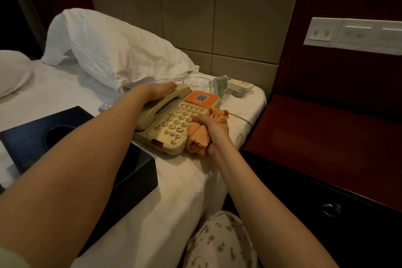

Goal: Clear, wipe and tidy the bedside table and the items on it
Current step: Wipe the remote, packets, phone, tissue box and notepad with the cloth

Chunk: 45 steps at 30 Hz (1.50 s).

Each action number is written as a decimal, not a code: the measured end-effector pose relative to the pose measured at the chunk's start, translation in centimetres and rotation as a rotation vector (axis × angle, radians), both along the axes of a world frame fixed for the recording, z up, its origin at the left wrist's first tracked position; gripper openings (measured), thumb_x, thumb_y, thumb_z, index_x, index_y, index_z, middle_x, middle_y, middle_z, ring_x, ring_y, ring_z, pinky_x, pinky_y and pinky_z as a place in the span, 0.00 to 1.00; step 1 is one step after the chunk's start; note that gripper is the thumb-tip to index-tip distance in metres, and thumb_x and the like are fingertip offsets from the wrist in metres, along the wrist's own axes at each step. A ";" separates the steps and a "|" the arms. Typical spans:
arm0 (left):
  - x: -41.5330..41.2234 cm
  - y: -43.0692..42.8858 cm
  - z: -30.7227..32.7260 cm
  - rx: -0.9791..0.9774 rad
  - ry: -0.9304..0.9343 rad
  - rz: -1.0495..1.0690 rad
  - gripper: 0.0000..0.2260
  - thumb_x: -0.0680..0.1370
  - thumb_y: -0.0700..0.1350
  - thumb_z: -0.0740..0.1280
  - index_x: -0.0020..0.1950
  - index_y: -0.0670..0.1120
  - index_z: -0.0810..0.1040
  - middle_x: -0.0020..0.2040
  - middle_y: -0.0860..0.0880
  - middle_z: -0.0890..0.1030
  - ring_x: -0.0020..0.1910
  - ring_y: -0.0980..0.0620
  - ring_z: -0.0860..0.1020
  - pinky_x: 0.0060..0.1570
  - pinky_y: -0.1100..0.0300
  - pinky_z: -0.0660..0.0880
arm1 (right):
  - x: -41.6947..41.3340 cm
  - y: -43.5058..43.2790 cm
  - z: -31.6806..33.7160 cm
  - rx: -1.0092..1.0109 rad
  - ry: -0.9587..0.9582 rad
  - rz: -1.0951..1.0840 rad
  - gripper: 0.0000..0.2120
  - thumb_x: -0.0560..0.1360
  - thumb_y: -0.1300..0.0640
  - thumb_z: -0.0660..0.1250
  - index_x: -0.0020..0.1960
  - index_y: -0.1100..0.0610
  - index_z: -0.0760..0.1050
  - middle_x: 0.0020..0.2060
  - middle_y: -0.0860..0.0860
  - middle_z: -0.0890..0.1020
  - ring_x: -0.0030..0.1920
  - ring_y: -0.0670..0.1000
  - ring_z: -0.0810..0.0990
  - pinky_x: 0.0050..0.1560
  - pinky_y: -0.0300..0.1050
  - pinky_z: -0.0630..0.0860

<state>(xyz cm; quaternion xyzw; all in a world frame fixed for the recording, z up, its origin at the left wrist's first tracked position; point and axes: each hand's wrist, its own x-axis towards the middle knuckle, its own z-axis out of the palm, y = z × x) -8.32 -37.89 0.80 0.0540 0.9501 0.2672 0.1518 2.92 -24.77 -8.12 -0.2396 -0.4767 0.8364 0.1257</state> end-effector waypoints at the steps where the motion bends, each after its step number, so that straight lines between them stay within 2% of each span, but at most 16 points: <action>1: 0.9 0.0 0.4 0.011 -0.013 0.004 0.37 0.70 0.73 0.54 0.68 0.48 0.68 0.58 0.42 0.77 0.53 0.41 0.76 0.55 0.48 0.71 | 0.3 0.2 0.1 -0.009 0.005 0.001 0.33 0.63 0.67 0.76 0.64 0.57 0.67 0.55 0.58 0.80 0.51 0.57 0.81 0.48 0.52 0.80; 4: 2.6 0.0 1.3 0.017 -0.043 0.042 0.34 0.73 0.70 0.54 0.70 0.47 0.64 0.62 0.41 0.73 0.56 0.39 0.73 0.44 0.48 0.68 | 0.7 1.2 0.3 -0.051 0.022 0.042 0.29 0.63 0.66 0.76 0.62 0.61 0.71 0.54 0.60 0.81 0.51 0.59 0.82 0.51 0.54 0.79; 8: 5.1 0.7 2.5 -0.053 -0.098 0.060 0.34 0.77 0.66 0.53 0.72 0.41 0.62 0.67 0.39 0.70 0.63 0.38 0.72 0.37 0.50 0.68 | 1.7 2.6 0.3 -0.114 0.040 0.139 0.37 0.55 0.62 0.78 0.63 0.63 0.73 0.53 0.62 0.82 0.53 0.62 0.81 0.57 0.62 0.75; 11: 6.1 1.2 2.9 -0.085 -0.104 0.075 0.36 0.76 0.67 0.53 0.73 0.41 0.61 0.65 0.37 0.72 0.56 0.38 0.77 0.30 0.50 0.70 | 2.9 4.3 0.5 -0.116 0.072 0.235 0.13 0.73 0.64 0.65 0.57 0.61 0.74 0.50 0.61 0.82 0.50 0.61 0.81 0.54 0.60 0.77; 15: 7.8 2.0 3.1 -0.083 -0.165 0.045 0.37 0.78 0.66 0.49 0.72 0.37 0.63 0.65 0.38 0.73 0.51 0.42 0.79 0.41 0.50 0.72 | 3.9 8.0 1.1 -0.002 0.039 0.303 0.09 0.76 0.63 0.59 0.55 0.60 0.73 0.44 0.60 0.83 0.41 0.58 0.84 0.43 0.55 0.80; 18: 8.6 2.6 2.8 -0.043 -0.131 0.048 0.29 0.82 0.58 0.49 0.71 0.36 0.63 0.59 0.39 0.74 0.39 0.45 0.79 0.34 0.52 0.72 | 3.5 10.0 2.0 0.196 -0.078 0.332 0.09 0.76 0.63 0.59 0.55 0.60 0.73 0.42 0.58 0.83 0.39 0.56 0.84 0.42 0.51 0.81; 20: 9.3 3.0 2.2 0.022 -0.089 0.094 0.22 0.83 0.50 0.51 0.71 0.36 0.64 0.61 0.39 0.74 0.52 0.42 0.79 0.41 0.50 0.73 | 3.3 10.5 2.4 0.290 -0.135 0.361 0.11 0.76 0.64 0.60 0.57 0.62 0.73 0.41 0.58 0.83 0.38 0.55 0.84 0.42 0.50 0.81; 22: 9.7 3.5 1.3 0.147 -0.074 0.137 0.20 0.83 0.45 0.51 0.72 0.36 0.63 0.69 0.39 0.69 0.67 0.41 0.70 0.59 0.48 0.70 | 2.9 10.6 2.8 0.348 -0.168 0.367 0.14 0.75 0.65 0.62 0.60 0.64 0.71 0.45 0.59 0.83 0.42 0.56 0.84 0.46 0.51 0.81; 24: 10.2 4.2 0.3 0.256 -0.057 0.155 0.19 0.83 0.42 0.50 0.72 0.35 0.62 0.71 0.39 0.66 0.70 0.41 0.65 0.67 0.51 0.63 | 1.9 11.3 2.5 0.388 -0.179 0.338 0.23 0.70 0.64 0.68 0.64 0.65 0.70 0.53 0.61 0.81 0.51 0.60 0.82 0.53 0.55 0.79; 27: 10.2 4.4 -2.2 0.381 -0.037 0.273 0.18 0.82 0.45 0.55 0.69 0.39 0.67 0.67 0.41 0.71 0.65 0.44 0.70 0.60 0.56 0.67 | 0.5 12.3 2.1 0.459 -0.186 0.295 0.37 0.59 0.61 0.75 0.66 0.64 0.68 0.55 0.59 0.80 0.52 0.58 0.82 0.54 0.55 0.78; 29: 10.3 3.9 -3.6 0.494 -0.045 0.349 0.16 0.81 0.45 0.57 0.65 0.39 0.70 0.62 0.41 0.75 0.60 0.44 0.74 0.54 0.56 0.70 | 1.5 11.0 3.1 0.578 -0.160 0.226 0.29 0.67 0.61 0.73 0.65 0.62 0.67 0.54 0.56 0.79 0.49 0.54 0.81 0.47 0.47 0.78; 31: 10.3 3.7 -4.6 0.588 -0.008 0.369 0.14 0.80 0.41 0.57 0.64 0.38 0.71 0.60 0.40 0.76 0.58 0.42 0.76 0.55 0.54 0.72 | 2.4 9.9 3.7 0.751 -0.199 0.174 0.24 0.75 0.61 0.66 0.68 0.61 0.62 0.55 0.55 0.75 0.52 0.52 0.78 0.45 0.41 0.74; 34: 10.7 3.2 -5.9 0.662 0.050 0.332 0.19 0.79 0.39 0.56 0.70 0.41 0.67 0.66 0.40 0.73 0.63 0.42 0.73 0.63 0.50 0.71 | 2.6 8.7 4.5 1.021 -0.215 -0.045 0.25 0.80 0.56 0.59 0.71 0.63 0.52 0.63 0.58 0.72 0.62 0.58 0.74 0.52 0.46 0.71; 37: 11.2 3.2 -6.3 0.696 0.092 0.326 0.22 0.80 0.39 0.56 0.74 0.43 0.61 0.70 0.42 0.68 0.67 0.43 0.69 0.66 0.50 0.67 | 1.7 6.7 7.1 1.166 -0.052 -0.198 0.19 0.79 0.53 0.60 0.65 0.59 0.58 0.58 0.55 0.76 0.55 0.56 0.77 0.46 0.46 0.69; 42: 11.1 3.2 -6.6 0.532 0.094 0.292 0.18 0.82 0.46 0.55 0.66 0.36 0.70 0.64 0.38 0.74 0.62 0.40 0.73 0.58 0.53 0.70 | -2.7 1.8 8.8 1.511 0.053 0.071 0.09 0.75 0.59 0.64 0.55 0.54 0.73 0.50 0.51 0.79 0.50 0.52 0.77 0.49 0.47 0.73; 45: 10.6 3.3 -6.5 0.392 0.067 0.240 0.20 0.82 0.51 0.55 0.61 0.36 0.73 0.58 0.39 0.77 0.57 0.40 0.76 0.53 0.52 0.72 | -3.6 1.0 7.4 1.481 0.028 0.107 0.06 0.76 0.59 0.63 0.51 0.54 0.75 0.49 0.53 0.81 0.49 0.53 0.76 0.48 0.45 0.70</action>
